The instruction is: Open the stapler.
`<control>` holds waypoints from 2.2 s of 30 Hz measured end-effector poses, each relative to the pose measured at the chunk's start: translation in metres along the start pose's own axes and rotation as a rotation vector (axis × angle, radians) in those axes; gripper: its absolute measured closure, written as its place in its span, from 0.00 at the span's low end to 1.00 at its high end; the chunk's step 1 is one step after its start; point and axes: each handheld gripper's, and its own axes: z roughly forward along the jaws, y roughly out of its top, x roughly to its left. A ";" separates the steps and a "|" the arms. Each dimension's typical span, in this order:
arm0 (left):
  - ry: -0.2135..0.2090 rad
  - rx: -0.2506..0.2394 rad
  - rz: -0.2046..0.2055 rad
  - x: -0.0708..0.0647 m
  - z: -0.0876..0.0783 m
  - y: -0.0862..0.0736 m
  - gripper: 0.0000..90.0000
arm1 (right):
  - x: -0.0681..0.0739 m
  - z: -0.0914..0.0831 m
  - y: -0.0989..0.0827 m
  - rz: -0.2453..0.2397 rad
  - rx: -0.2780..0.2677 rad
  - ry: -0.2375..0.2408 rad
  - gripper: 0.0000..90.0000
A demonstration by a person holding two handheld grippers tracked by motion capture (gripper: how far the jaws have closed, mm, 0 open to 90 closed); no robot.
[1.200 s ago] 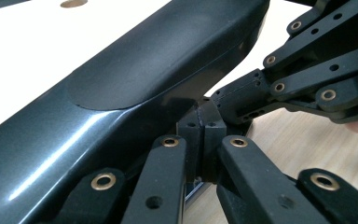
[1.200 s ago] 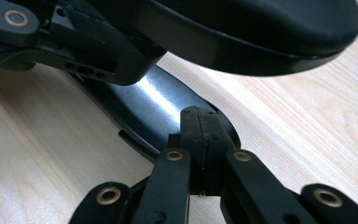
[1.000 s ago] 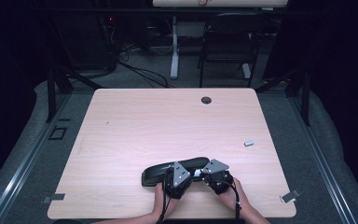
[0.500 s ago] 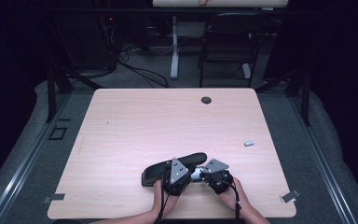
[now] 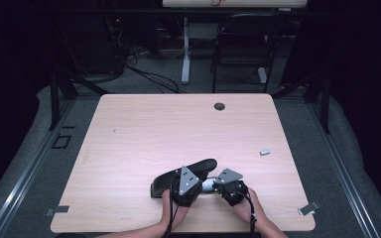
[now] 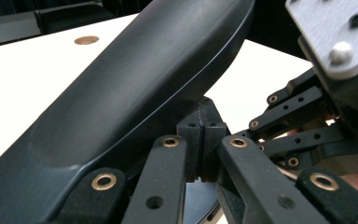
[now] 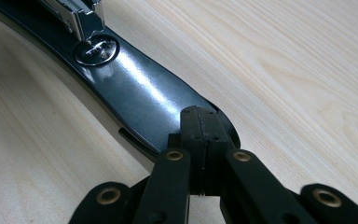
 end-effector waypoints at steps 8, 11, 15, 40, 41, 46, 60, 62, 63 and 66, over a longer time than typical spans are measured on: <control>0.006 -0.002 -0.006 0.001 -0.003 0.006 1.00 | -0.001 0.000 0.001 0.003 0.008 0.002 1.00; 0.001 0.000 -0.019 0.002 -0.003 0.007 1.00 | -0.001 0.000 0.001 0.005 0.004 0.003 1.00; 0.002 -0.004 -0.025 0.003 -0.005 0.008 1.00 | -0.001 0.000 0.001 0.003 0.006 0.002 1.00; 0.004 -0.044 -0.046 0.012 -0.021 0.025 1.00 | 0.000 -0.001 0.002 0.003 0.008 0.000 1.00; 0.007 -0.048 -0.048 0.013 -0.022 0.026 1.00 | 0.000 -0.001 0.002 0.002 0.007 -0.001 1.00; 0.003 -0.052 -0.049 0.017 -0.027 0.029 1.00 | 0.000 -0.001 0.002 -0.004 0.011 -0.005 1.00; 0.009 -0.069 -0.097 0.029 -0.036 0.036 1.00 | 0.001 -0.001 0.003 -0.004 0.007 0.000 1.00; 0.009 -0.070 -0.097 0.030 -0.037 0.036 1.00 | 0.001 -0.001 0.003 -0.004 0.006 -0.002 1.00; 0.008 -0.070 -0.097 0.031 -0.038 0.036 1.00 | 0.001 -0.001 0.003 -0.005 0.007 -0.002 1.00; 0.008 -0.069 -0.092 0.031 -0.040 0.036 1.00 | 0.001 -0.001 0.002 -0.004 0.003 -0.002 1.00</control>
